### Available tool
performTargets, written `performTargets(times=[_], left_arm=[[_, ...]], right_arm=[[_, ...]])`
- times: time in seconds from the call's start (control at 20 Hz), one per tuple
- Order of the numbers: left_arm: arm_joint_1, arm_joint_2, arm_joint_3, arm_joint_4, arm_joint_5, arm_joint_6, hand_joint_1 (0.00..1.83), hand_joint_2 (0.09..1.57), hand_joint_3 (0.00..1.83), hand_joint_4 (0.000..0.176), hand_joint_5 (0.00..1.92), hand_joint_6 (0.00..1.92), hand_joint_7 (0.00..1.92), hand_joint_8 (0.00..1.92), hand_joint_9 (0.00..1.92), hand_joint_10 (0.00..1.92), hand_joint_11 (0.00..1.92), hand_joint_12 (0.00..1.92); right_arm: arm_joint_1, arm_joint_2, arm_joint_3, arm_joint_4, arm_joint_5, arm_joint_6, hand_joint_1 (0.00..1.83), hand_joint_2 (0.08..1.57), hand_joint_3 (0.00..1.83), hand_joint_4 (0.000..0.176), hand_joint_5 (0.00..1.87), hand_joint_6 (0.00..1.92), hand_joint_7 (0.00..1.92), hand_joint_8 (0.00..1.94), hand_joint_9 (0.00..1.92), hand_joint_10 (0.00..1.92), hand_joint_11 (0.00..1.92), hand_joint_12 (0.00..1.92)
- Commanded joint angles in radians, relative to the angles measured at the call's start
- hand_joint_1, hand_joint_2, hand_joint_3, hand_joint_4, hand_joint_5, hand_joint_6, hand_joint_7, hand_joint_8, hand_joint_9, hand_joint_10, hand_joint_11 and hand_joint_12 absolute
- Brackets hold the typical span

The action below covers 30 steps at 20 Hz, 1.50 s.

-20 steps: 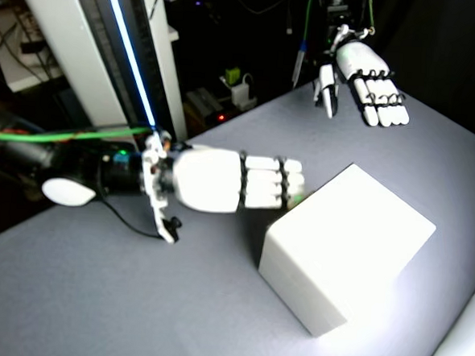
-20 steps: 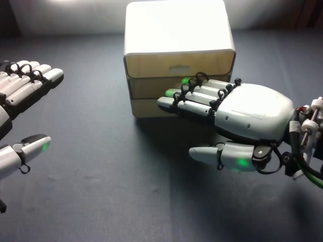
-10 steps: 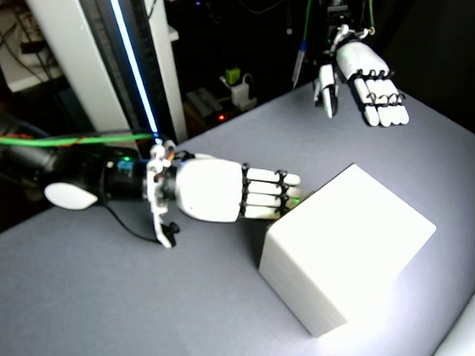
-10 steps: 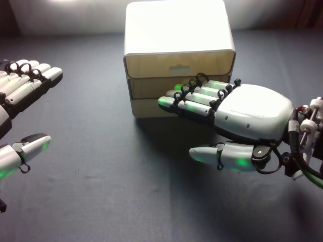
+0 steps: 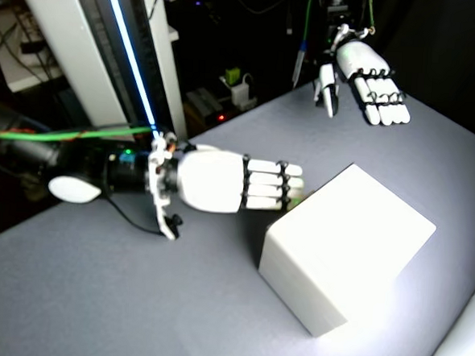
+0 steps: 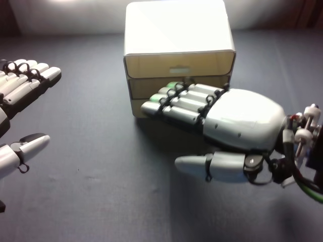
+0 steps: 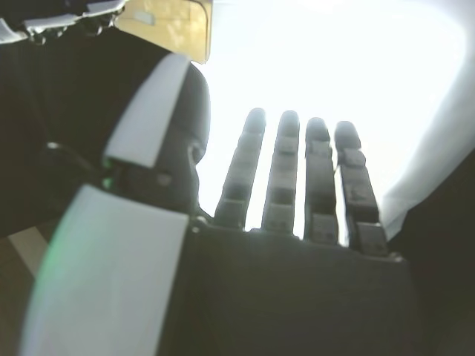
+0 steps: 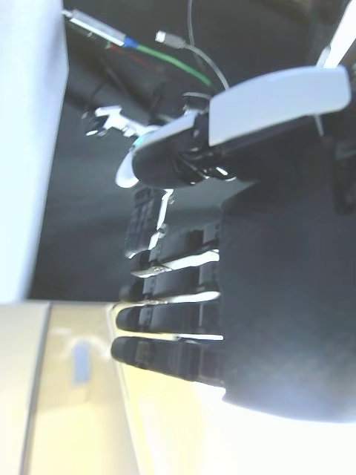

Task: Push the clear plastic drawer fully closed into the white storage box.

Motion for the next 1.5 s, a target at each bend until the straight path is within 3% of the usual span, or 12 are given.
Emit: performTargets(times=[0.0,0.2,0.3,0.5,0.65,0.75,0.85,0.9,1.0,1.15,1.45], left_arm=[[-0.002,0.006,0.000,-0.016,-0.133,-0.001,0.44,1.45,0.00,0.012,0.00,0.00,0.00,0.00,0.00,0.00,0.00,0.00],[0.008,0.007,-0.004,-0.026,-0.146,-0.001,0.39,1.45,0.00,0.026,0.00,0.00,0.00,0.00,0.00,0.00,0.00,0.00],[0.012,0.009,-0.005,-0.029,-0.152,-0.001,0.42,1.45,0.00,0.003,0.00,0.00,0.00,0.00,0.00,0.00,0.00,0.00],[0.019,0.010,-0.008,-0.035,-0.161,-0.001,0.46,1.45,0.00,0.000,0.00,0.00,0.00,0.00,0.00,0.00,0.00,0.00],[0.024,0.011,-0.010,-0.039,-0.167,-0.001,0.50,1.44,0.00,0.001,0.00,0.00,0.00,0.00,0.00,0.00,0.00,0.00],[0.025,0.011,-0.011,-0.039,-0.169,-0.001,0.46,1.45,0.00,0.005,0.00,0.00,0.00,0.00,0.00,0.00,0.00,0.00],[0.027,0.012,-0.012,-0.041,-0.170,-0.001,0.44,1.46,0.00,0.000,0.00,0.00,0.00,0.00,0.00,0.00,0.00,0.00],[0.029,0.012,-0.012,-0.042,-0.172,-0.001,0.43,1.46,0.00,0.004,0.00,0.00,0.00,0.00,0.00,0.00,0.00,0.00],[0.035,0.012,-0.013,-0.046,-0.177,-0.001,0.46,1.46,0.00,0.000,0.00,0.00,0.00,0.00,0.00,0.00,0.00,0.00],[0.039,0.013,-0.015,-0.049,-0.182,-0.001,0.45,1.46,0.00,0.000,0.00,0.00,0.00,0.00,0.00,0.00,0.00,0.00],[0.041,0.014,-0.016,-0.050,-0.188,-0.001,0.41,1.47,0.00,0.000,0.00,0.00,0.00,0.00,0.00,0.00,0.00,0.00]], right_arm=[[0.000,0.010,-0.009,-0.001,0.146,0.017,0.30,1.44,0.00,0.000,0.06,0.02,0.00,0.00,0.00,0.00,0.00,0.00],[-0.040,0.052,-0.048,-0.063,0.210,0.091,0.20,1.45,0.00,0.000,0.03,0.01,0.00,0.00,0.00,0.00,0.00,0.00],[-0.055,0.076,-0.063,-0.084,0.231,0.114,0.14,1.47,0.01,0.000,0.00,0.00,0.00,0.00,0.00,0.00,0.00,0.00],[-0.089,0.108,-0.094,-0.120,0.279,0.159,0.19,1.45,0.00,0.000,0.08,0.02,0.04,0.01,0.00,0.00,0.00,0.00],[-0.111,0.127,-0.110,-0.137,0.299,0.180,0.14,1.47,0.00,0.000,0.06,0.01,0.03,0.00,0.00,0.00,0.00,0.00],[-0.123,0.142,-0.119,-0.141,0.302,0.185,0.27,1.45,0.00,0.000,0.10,0.02,0.04,0.00,0.01,0.00,0.01,0.01],[-0.136,0.158,-0.128,-0.140,0.307,0.185,0.27,1.46,0.00,0.000,0.10,0.01,0.07,0.01,0.04,0.01,0.02,0.02],[-0.142,0.168,-0.133,-0.137,0.310,0.185,0.27,1.44,0.00,0.000,0.10,0.00,0.09,0.00,0.08,0.00,0.00,0.22],[-0.147,0.177,-0.136,-0.134,0.316,0.185,0.30,1.43,0.00,0.000,0.15,0.02,0.14,0.01,0.13,0.01,0.00,0.44],[-0.156,0.191,-0.142,-0.130,0.322,0.185,0.29,1.45,0.00,0.000,0.13,0.01,0.15,0.00,0.10,0.00,0.00,0.22],[-0.185,0.222,-0.154,-0.103,0.341,0.185,0.21,1.47,0.00,0.000,0.14,0.01,0.14,0.00,0.12,0.01,0.00,0.35]])
